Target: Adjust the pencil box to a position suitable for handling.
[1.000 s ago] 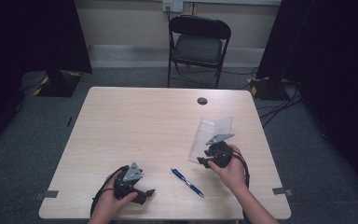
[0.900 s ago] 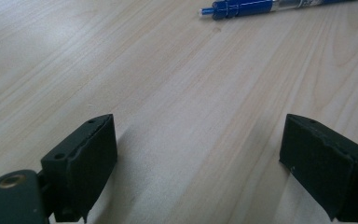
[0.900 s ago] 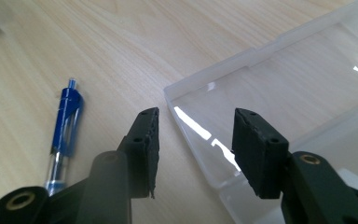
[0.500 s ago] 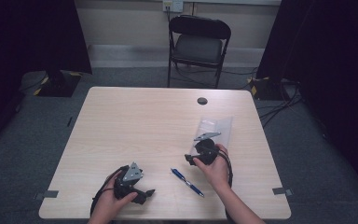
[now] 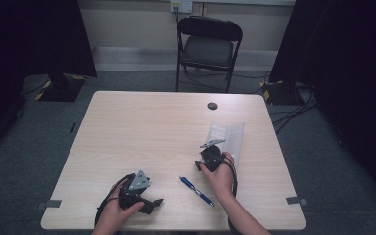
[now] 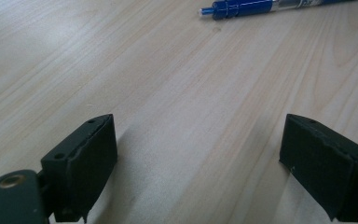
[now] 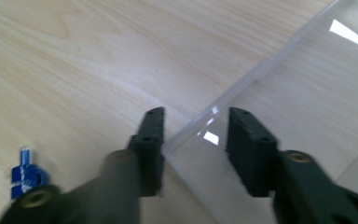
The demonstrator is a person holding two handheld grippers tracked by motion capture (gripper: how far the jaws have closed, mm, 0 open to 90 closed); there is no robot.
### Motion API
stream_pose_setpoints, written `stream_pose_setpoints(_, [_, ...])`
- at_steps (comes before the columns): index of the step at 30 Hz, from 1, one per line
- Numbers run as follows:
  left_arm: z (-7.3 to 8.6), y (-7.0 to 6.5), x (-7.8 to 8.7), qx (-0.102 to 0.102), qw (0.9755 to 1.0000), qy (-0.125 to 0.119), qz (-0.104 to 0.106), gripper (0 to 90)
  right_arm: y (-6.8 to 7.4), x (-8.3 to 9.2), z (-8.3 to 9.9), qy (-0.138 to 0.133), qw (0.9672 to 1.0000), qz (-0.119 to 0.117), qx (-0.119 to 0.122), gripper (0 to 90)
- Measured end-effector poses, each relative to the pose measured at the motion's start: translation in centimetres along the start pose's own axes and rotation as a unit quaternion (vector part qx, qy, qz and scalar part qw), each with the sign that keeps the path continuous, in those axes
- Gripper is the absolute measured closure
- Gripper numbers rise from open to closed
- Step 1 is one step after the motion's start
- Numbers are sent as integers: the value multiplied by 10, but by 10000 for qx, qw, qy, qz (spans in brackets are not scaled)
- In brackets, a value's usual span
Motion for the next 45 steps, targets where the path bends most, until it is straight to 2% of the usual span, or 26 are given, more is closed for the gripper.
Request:
stream_pose_setpoints(3, [0,0,-1,9,10000,-36,-8,106,-2,2,1,80,9999,14,73,688])
stream_pose_setpoints(5, [0,0,0,3,10000,-4,0,106,-5,5,2,136,9999,23,2,732])
stream_pose_setpoints(7, [0,0,0,2,10000,-5,1,106,-10,7,6,103,9999,-24,76,773])
stream_pose_setpoints(10, [0,0,0,1,10000,-2,1,106,-16,11,10,75,9998,-76,195,781])
stream_pose_setpoints(13, [0,0,0,1,10000,-2,-1,106,-18,14,13,44,9995,35,298,787])
stream_pose_setpoints(16, [0,0,0,2,10000,-2,0,106,-28,21,17,-56,9991,-56,422,798])
stream_pose_setpoints(18, [0,0,0,3,10000,-4,0,106,-32,24,20,-88,9983,-157,560,799])
stream_pose_setpoints(22, [0,0,0,3,10000,-4,0,106,-36,27,27,-128,9965,-192,801,800])
stream_pose_setpoints(26, [0,0,0,5,10000,-5,-1,106,-37,31,32,-198,9932,-85,1148,812])
stream_pose_setpoints(29, [0,0,0,4,10000,-5,-1,106,-38,32,34,-231,9919,-76,1246,830])
stream_pose_setpoints(30, [0,0,0,5,10000,-5,-1,106,-40,33,37,-231,9911,-155,1301,833])
stream_pose_setpoints(33, [0,0,0,5,10000,-7,-1,106,-41,34,41,-295,9914,-282,1244,827])
stream_pose_setpoints(35, [0,0,0,3,10000,-5,-1,106,-42,35,42,-276,9922,-361,1161,749])
stream_pose_setpoints(37, [0,0,0,5,10000,-6,0,106,-42,35,42,-249,9934,-334,1070,654])
stream_pose_setpoints(41, [0,0,0,1,10000,-4,0,106,-42,37,40,-314,9941,-336,981,630])
stream_pose_setpoints(45, [0,0,0,5,10000,-6,0,106,-40,34,30,-357,9961,-133,794,640])
Point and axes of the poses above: each handheld gripper's, and its own axes: x roughly backward along the jaws, z roughly out of its underside, y roughly to its left, the point moved 1 cm from there along -x, roughly forward along the jaws, and after that the axes turned 6 degrees about z, right-handed, at the moved point
